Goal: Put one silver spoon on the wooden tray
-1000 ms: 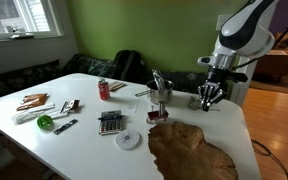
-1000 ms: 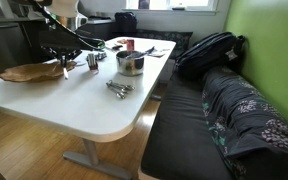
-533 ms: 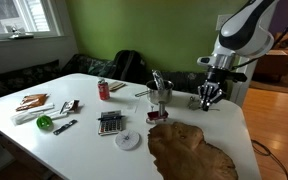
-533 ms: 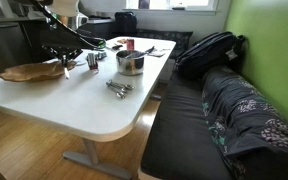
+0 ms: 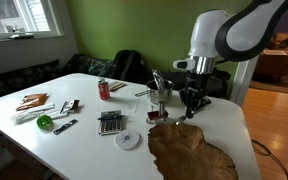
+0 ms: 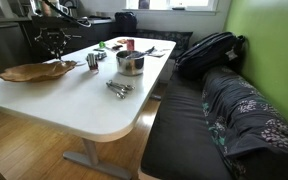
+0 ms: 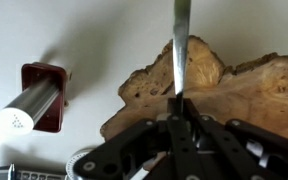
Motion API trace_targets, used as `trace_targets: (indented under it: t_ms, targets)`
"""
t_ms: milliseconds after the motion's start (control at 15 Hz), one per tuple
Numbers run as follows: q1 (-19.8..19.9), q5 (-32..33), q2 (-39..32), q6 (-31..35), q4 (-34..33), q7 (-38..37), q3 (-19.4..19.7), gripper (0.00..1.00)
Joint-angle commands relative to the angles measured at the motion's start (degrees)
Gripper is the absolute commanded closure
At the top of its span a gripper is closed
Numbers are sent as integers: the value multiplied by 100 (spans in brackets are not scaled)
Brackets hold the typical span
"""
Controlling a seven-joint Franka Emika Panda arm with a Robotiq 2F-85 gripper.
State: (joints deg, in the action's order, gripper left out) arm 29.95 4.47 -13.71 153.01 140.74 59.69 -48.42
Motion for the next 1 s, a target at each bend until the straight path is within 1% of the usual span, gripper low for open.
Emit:
trace_targets:
  t_ms: [0,133,200,267,333,400,467,533,600,733,800,933]
  targets:
    - [-1569,1292,342,-13,11,-1200,1391,98]
    - [-2403,1967,177,303,-3,-1943,2258,98]
    - [-2831,2255,23,570,-65,-2270,2684,98]
    - [-2622,2813,-233,765,-162,-2830,2478,98]
    - [-2749,2707,-413,1086,-189,-2781,2533,98]
    - [-2774,2669,-596,1379,-181,-2813,2481,98]
    - [-3096,2198,-741,1738,-136,-2445,2690,98]
    - [-3060,2061,-907,2013,-109,-2352,2578,98]
    - [-3107,2029,-1094,2201,-151,-2343,2572,98]
    - [-3169,2036,-1265,2304,-170,-2366,2585,98]
    - [-3041,2196,-1308,2239,-179,-2417,2521,98]
    - [-2719,2169,-1291,2059,-152,-2164,2319,98]
